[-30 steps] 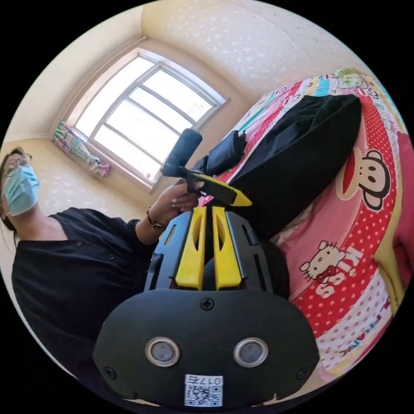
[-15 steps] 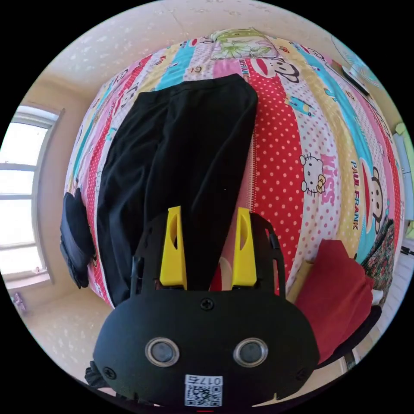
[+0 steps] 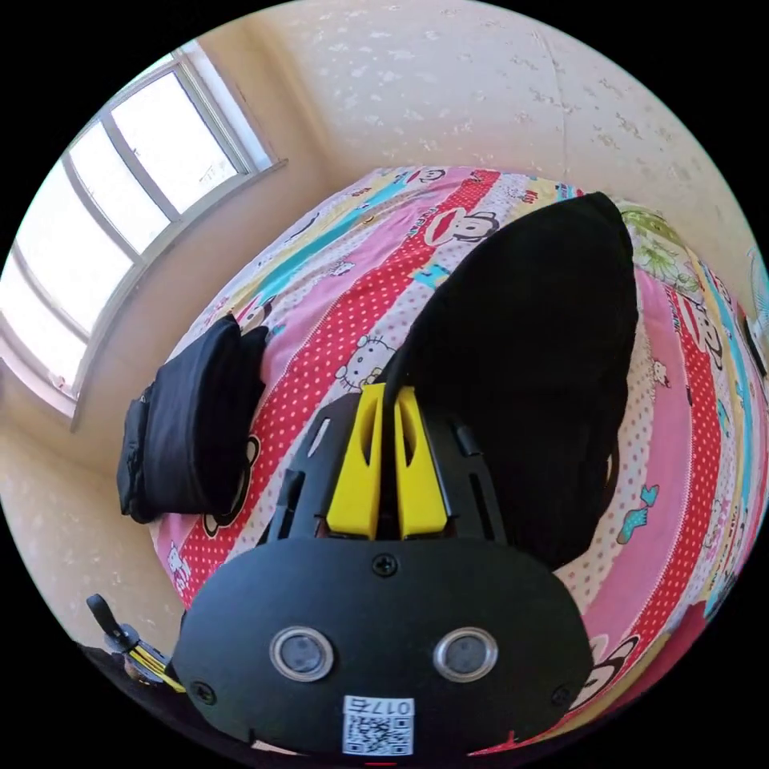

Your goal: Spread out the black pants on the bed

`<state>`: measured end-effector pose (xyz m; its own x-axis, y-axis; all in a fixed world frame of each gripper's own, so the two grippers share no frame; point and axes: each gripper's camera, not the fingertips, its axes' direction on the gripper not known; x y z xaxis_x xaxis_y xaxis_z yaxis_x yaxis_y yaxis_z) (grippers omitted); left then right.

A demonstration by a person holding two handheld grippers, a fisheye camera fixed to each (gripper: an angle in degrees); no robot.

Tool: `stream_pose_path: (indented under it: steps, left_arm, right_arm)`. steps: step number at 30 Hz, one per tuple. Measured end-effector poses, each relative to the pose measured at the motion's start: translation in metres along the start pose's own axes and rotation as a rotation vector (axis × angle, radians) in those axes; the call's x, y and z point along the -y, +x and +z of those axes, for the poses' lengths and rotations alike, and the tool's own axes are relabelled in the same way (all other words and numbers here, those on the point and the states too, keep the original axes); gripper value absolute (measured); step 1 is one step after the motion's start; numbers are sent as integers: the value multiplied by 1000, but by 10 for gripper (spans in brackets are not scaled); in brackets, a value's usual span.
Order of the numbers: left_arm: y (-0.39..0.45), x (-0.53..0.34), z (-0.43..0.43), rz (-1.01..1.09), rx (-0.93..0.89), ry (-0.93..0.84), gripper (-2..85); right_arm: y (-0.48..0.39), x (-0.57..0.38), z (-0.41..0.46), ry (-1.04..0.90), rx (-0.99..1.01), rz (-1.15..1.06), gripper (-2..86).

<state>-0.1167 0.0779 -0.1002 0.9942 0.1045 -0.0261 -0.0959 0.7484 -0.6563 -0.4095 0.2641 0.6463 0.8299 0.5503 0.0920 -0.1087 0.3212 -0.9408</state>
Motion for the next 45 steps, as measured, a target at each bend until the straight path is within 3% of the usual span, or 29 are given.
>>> stream_pose_path:
  steps: [5, 8, 11, 13, 17, 19, 20, 24, 27, 29, 32, 35, 39, 42, 45]
  left_arm:
    - [-42, -18, -3, -106, 23, -31, 43]
    - [-51, -15, -6, -122, 13, -15, 131]
    - [-44, 3, -5, -60, 26, 49, 141]
    - [-38, 22, 14, -22, 91, 20, 126]
    - [-26, 53, 58, -66, 141, -66, 82]
    - [-16, 58, 68, -61, 147, -99, 75]
    - [-10, 60, 78, -41, 148, -143, 60]
    - [30, 48, 72, -2, 4, -179, 37]
    - [88, 22, 62, 126, 60, -198, 30]
    - [110, -1, 84, 144, 29, -318, 31]
    - [112, -28, 128, 115, 101, -542, 41]
    - [95, -32, 147, 39, 185, -590, 86]
    - [97, 5, 140, 92, 20, -437, 119]
    - [104, 57, 138, 182, 60, -290, 117]
    - [88, 111, 138, 127, 128, -129, 142]
  right_arm:
    - [20, -65, -29, 51, 245, 20, 77]
    - [41, -152, -68, 53, 168, 77, 93]
    - [70, -257, -80, -13, 87, 238, 118]
    - [82, -328, -60, -114, 199, 344, 134]
    - [76, -372, -17, -290, 521, 466, 124]
    - [43, -377, 32, -641, 630, 363, 70]
    - [35, -378, 41, -708, 645, 330, 51]
    - [10, -362, -6, -631, 478, 197, 26]
    - [-15, -370, -78, -499, 436, 134, 20]
    - [-31, -388, -108, -486, 416, 110, 19]
    - [-47, -427, -113, -615, 360, 81, 22]
    - [-53, -459, -103, -824, 318, -2, 26]
    - [-6, -447, -137, -651, 260, 73, 40]
    - [51, -419, -165, -399, 325, 156, 68]
    - [118, -394, -175, -235, 298, 263, 88]
